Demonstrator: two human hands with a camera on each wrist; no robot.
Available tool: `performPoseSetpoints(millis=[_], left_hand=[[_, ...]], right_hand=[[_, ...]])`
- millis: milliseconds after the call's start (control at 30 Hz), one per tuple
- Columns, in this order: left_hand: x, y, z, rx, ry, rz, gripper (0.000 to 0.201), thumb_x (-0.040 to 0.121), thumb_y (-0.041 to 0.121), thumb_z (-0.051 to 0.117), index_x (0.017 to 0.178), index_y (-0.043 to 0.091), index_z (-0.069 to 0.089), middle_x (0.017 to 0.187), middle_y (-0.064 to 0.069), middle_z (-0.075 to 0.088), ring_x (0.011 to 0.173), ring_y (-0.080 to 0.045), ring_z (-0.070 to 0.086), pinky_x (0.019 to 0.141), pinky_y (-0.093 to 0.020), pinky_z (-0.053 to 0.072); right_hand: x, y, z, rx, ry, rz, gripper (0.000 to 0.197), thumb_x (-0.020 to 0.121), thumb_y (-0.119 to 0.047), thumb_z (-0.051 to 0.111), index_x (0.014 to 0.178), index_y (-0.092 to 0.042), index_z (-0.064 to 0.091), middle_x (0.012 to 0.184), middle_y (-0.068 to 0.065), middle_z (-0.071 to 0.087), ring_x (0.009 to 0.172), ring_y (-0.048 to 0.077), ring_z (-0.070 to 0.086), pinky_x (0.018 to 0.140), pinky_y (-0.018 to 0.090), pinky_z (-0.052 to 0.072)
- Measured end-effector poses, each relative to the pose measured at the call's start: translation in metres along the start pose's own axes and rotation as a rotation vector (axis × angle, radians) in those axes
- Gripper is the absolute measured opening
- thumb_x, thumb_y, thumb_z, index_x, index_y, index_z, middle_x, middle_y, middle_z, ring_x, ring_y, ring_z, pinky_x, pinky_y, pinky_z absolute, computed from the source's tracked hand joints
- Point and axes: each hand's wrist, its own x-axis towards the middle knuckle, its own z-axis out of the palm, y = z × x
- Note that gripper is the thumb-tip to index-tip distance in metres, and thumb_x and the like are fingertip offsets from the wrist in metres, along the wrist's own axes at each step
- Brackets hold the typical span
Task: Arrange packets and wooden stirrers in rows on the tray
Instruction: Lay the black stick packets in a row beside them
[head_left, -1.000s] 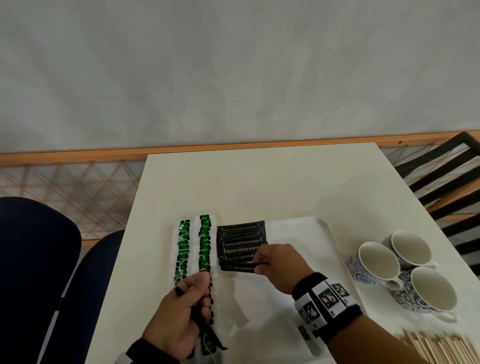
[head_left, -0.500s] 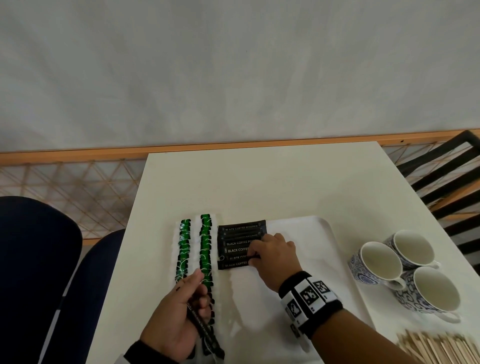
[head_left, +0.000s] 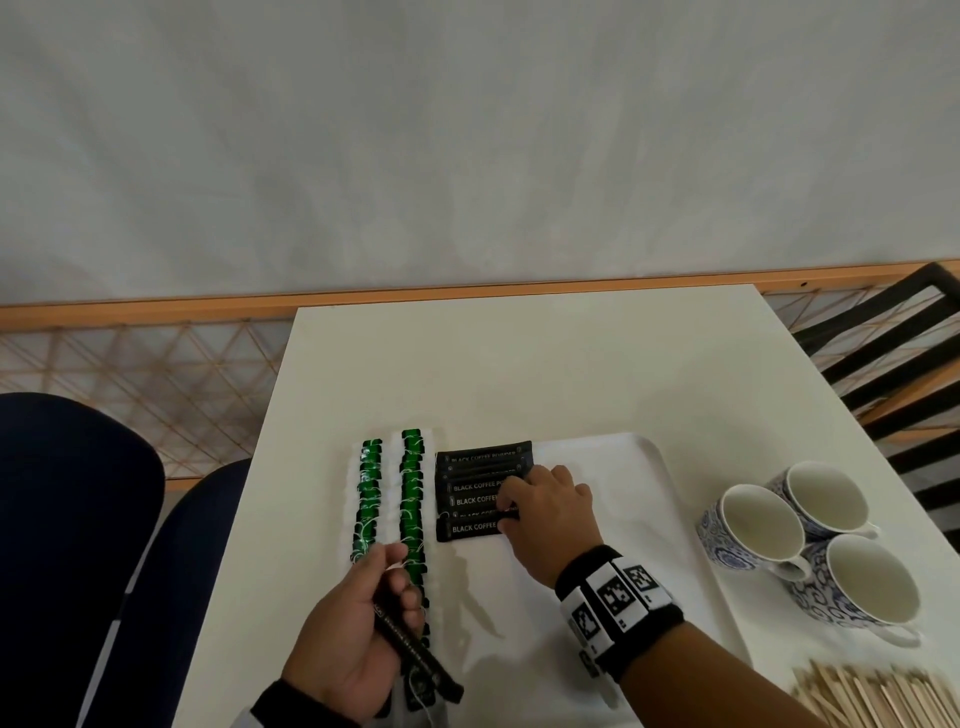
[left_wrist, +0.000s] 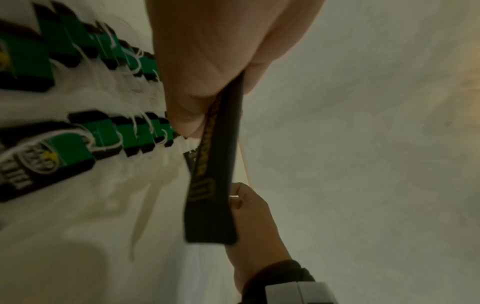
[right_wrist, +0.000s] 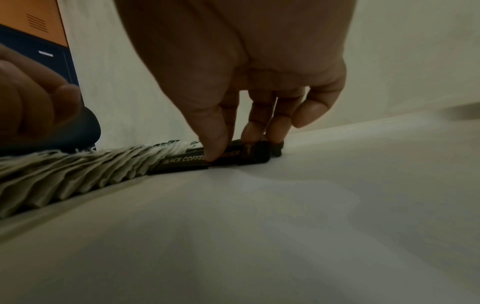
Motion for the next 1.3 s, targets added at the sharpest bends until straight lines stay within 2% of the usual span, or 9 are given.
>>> performPoseSetpoints(millis=[133,267,333,467,567,700,900,1100,1300], left_hand=[[0.001,0.000,0.007,-0.095,0.044,0.028,0.041,0.099,0.043,0.036,0.078,0.011,0.049,0.054,0.000,0.036,0.057,-0.018,0.035,0.057,-0.030,0.034],[0.001,0.000,0.015,-0.185,0.043,0.034,0.046,0.096,0.052,0.035,0.070,0.015,0.042,0.054,0.000,0.035,0.058,-0.018,0.035,0.065,-0.033,0.038],[-0.001,0.001,0.019,-0.190,0.012,0.036,0.048,0.096,0.053,0.035,0.068,0.015,0.040,0.055,0.000,0.035,0.058,-0.020,0.038,0.069,-0.038,0.041],[-0.003,0.001,0.016,-0.060,-0.083,0.071,0.036,0.097,0.040,0.044,0.074,0.011,0.044,0.058,-0.005,0.044,0.060,-0.023,0.050,0.064,-0.040,0.044],[-0.002,-0.002,0.008,0.137,-0.079,0.147,0.017,0.091,0.022,0.056,0.086,0.006,0.052,0.071,-0.009,0.052,0.068,-0.020,0.050,0.066,-0.035,0.043],[-0.002,-0.007,0.002,0.403,0.003,0.286,0.011,0.092,0.006,0.056,0.082,0.001,0.058,0.069,-0.008,0.054,0.062,-0.017,0.046,0.060,-0.030,0.041],[0.000,-0.012,0.003,0.423,0.053,0.259,0.012,0.091,0.004,0.058,0.082,-0.003,0.059,0.073,-0.013,0.057,0.064,-0.020,0.053,0.061,-0.032,0.050],[0.001,-0.005,-0.005,0.407,0.051,0.220,0.012,0.092,0.008,0.057,0.093,-0.002,0.062,0.079,-0.013,0.060,0.068,-0.022,0.059,0.059,-0.030,0.055],[0.001,-0.002,-0.010,0.417,0.055,0.222,0.010,0.091,0.007,0.059,0.095,0.000,0.062,0.075,-0.010,0.061,0.066,-0.021,0.057,0.062,-0.033,0.050]], right_hand=[[-0.014,-0.017,-0.018,0.272,0.001,-0.139,0.016,0.092,-0.041,0.056,0.096,-0.025,0.059,0.095,-0.010,0.059,0.091,0.011,0.052,0.080,0.028,0.043],[-0.040,-0.046,-0.043,0.676,-0.397,-0.297,0.038,0.075,-0.045,0.077,0.099,-0.026,0.056,0.090,-0.008,0.063,0.077,0.007,0.061,0.066,0.021,0.050],[-0.048,-0.051,-0.040,0.605,-0.385,-0.361,0.040,0.076,-0.039,0.079,0.103,-0.022,0.056,0.095,-0.003,0.065,0.082,0.011,0.061,0.071,0.025,0.051],[-0.049,-0.045,-0.035,0.569,-0.257,-0.307,0.017,0.089,-0.028,0.066,0.103,-0.018,0.062,0.092,0.000,0.069,0.075,0.009,0.061,0.067,0.017,0.047],[-0.047,-0.035,-0.039,0.718,-0.323,-0.185,0.007,0.093,-0.020,0.062,0.097,-0.016,0.064,0.079,-0.005,0.069,0.070,0.012,0.069,0.063,0.016,0.052],[-0.045,-0.026,-0.043,0.819,-0.428,-0.104,0.007,0.093,-0.018,0.062,0.097,-0.021,0.066,0.081,-0.002,0.071,0.068,0.011,0.069,0.063,0.019,0.053],[-0.040,-0.016,-0.043,0.712,-0.483,-0.116,0.013,0.084,-0.018,0.072,0.097,-0.020,0.071,0.069,-0.009,0.068,0.064,0.001,0.063,0.062,0.014,0.047],[-0.025,0.001,-0.041,0.388,-0.305,-0.045,0.013,0.086,-0.024,0.069,0.098,-0.026,0.072,0.083,-0.012,0.067,0.070,-0.002,0.054,0.060,0.006,0.036],[-0.010,0.007,-0.025,0.149,-0.231,0.049,0.013,0.091,-0.025,0.060,0.102,-0.027,0.067,0.102,-0.006,0.068,0.099,0.018,0.060,0.091,0.032,0.046]])
